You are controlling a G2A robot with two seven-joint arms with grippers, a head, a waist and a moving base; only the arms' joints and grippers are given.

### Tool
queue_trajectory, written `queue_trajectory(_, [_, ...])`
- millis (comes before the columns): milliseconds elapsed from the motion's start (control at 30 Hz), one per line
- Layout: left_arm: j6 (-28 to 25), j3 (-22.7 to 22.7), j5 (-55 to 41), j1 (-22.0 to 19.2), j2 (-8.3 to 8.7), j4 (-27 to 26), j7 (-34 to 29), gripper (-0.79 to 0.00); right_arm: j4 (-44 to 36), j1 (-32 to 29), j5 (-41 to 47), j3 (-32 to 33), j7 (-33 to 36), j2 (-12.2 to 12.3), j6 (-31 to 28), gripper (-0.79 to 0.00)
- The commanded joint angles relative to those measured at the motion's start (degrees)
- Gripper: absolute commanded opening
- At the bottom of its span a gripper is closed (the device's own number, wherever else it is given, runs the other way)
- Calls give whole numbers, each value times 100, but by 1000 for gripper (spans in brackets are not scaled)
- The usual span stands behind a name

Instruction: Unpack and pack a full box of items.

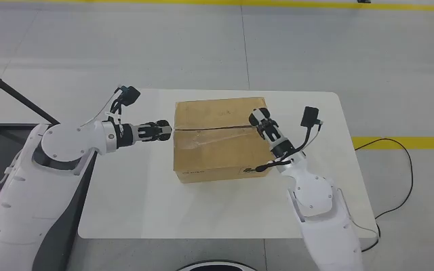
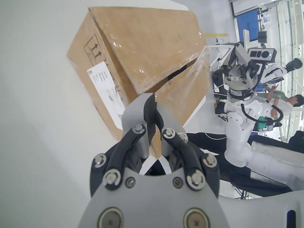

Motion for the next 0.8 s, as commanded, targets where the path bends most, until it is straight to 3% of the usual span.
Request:
queue_trajectory(0, [0,-17,-8,34,5,-15,-12,-785,13,4,-40,-14,47,3,40,-785])
queue_trajectory(267, [20,-71,47,107,22,-42,32,-767,77,38,-304,-116,231,3,908,-785])
queue_trajectory(367, [16,-70,29,125,22,-58,47,-360,97,66,-372,-152,241,-1,1115,-785])
queue_trajectory(400, [14,-68,27,129,22,-61,51,0,108,79,-401,-166,248,-3,1182,-785])
queue_trajectory(767, [-15,-105,13,171,29,-64,119,0,80,172,-549,-243,109,-29,1457,-785])
